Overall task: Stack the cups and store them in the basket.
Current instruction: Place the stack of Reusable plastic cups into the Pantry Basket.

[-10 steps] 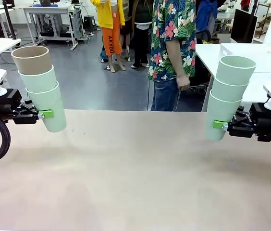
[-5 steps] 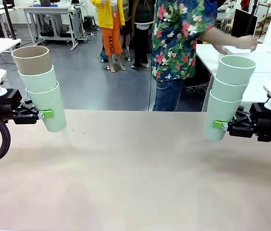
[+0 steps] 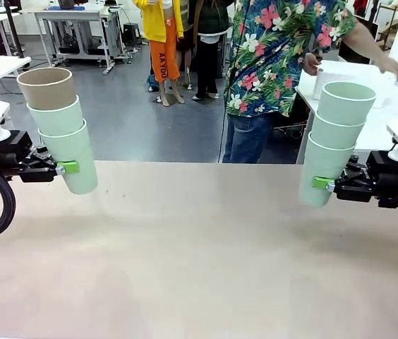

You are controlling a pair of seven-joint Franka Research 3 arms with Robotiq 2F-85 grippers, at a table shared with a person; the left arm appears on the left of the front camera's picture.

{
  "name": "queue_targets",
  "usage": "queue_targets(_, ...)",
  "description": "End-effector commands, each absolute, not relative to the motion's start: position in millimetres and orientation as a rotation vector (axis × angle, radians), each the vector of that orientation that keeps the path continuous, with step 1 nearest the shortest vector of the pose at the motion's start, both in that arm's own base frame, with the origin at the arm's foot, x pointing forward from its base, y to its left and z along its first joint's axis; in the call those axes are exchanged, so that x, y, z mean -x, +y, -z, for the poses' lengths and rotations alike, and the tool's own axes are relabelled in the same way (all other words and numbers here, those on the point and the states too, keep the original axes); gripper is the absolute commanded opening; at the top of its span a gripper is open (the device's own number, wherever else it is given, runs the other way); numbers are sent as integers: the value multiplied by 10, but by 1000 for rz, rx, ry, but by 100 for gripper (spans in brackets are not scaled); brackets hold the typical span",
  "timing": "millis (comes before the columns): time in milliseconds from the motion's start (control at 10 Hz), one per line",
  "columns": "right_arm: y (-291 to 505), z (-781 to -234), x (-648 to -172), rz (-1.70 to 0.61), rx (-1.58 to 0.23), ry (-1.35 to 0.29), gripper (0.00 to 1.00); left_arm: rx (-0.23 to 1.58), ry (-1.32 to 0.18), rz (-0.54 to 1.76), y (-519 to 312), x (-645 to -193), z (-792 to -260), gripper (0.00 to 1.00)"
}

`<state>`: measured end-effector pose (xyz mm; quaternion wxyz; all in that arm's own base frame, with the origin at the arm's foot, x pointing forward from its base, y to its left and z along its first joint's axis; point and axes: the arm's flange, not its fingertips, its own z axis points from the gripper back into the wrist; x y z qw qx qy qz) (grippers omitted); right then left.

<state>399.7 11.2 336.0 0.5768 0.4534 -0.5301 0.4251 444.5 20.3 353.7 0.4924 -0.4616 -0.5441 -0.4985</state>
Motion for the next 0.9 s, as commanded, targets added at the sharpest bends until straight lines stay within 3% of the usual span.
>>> queue_targets(0, 106, -3399, -4020, -1002, -1057, -1250, 85, 1120, -1334, 1211, 207, -4435, -3583, 86)
queue_targets(800, 106, -3399, -4020, -1002, -1057, -1250, 85, 1120, -1334, 1211, 207, -4435, -3583, 86)
